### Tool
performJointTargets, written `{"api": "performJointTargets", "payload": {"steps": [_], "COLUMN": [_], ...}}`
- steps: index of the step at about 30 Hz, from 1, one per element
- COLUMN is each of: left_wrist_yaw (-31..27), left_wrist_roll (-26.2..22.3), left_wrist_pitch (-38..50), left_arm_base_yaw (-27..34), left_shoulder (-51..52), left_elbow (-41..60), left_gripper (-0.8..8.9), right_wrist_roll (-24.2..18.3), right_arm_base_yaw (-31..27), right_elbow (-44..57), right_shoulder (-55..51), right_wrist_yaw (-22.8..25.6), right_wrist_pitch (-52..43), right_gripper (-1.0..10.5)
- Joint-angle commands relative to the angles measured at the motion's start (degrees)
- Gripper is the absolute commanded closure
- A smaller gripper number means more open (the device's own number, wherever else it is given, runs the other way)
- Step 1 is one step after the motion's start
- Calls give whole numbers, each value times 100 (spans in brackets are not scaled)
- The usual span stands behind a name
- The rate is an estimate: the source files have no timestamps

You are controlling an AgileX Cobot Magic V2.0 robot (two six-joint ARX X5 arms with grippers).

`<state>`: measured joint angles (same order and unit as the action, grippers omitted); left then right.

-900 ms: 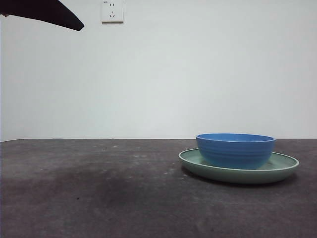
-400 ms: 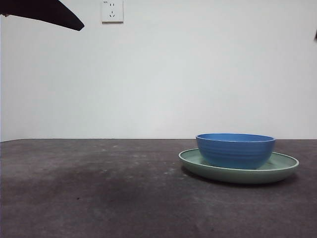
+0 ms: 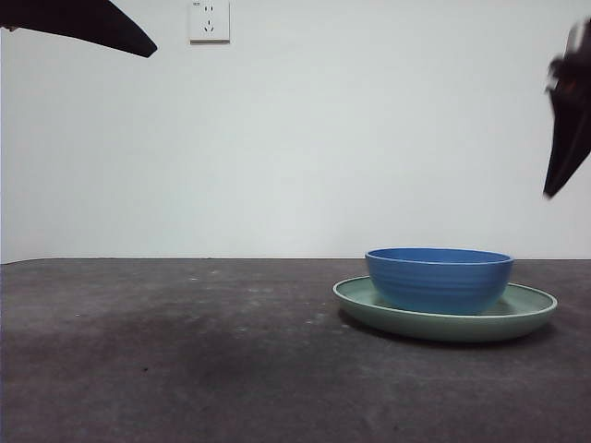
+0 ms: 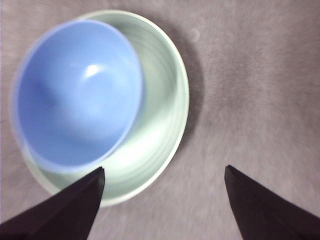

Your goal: Pick up the blue bowl, put it on the green plate, put it on desk

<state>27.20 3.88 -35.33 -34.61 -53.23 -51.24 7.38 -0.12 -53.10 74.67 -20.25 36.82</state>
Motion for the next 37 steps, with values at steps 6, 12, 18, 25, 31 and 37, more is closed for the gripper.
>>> {"api": "performJointTargets", "payload": {"steps": [6, 12, 18, 25, 31, 37], "left_wrist_yaw": [28, 28, 26, 26, 26, 26], "left_wrist_roll": [-90, -87, -87, -85, -83, -59], "left_wrist_pitch": [55, 52, 59, 61, 63, 55], "left_arm_base_yaw": [-28, -28, -28, -28, -28, -28], "left_shoulder": [-31, -31, -31, -31, -31, -31], "left_elbow": [-42, -42, -42, -42, -42, -42], "left_gripper": [564, 564, 564, 564, 564, 564], "right_wrist_roll": [-31, -28, -9, -11, -9, 72], "right_arm_base_yaw": [-2, -2, 4, 4, 4, -15], "right_elbow": [-101, -101, -101, -101, -101, -101], "right_shoulder": [1058, 1582, 1932, 2168, 2168, 2166], "right_wrist_yaw": [-81, -81, -140, -240, -238, -227], "right_wrist_pitch": [-734, -1172, -1495, -1674, -1770, -1790], "right_gripper": [677, 680, 723, 824, 913, 932]}}
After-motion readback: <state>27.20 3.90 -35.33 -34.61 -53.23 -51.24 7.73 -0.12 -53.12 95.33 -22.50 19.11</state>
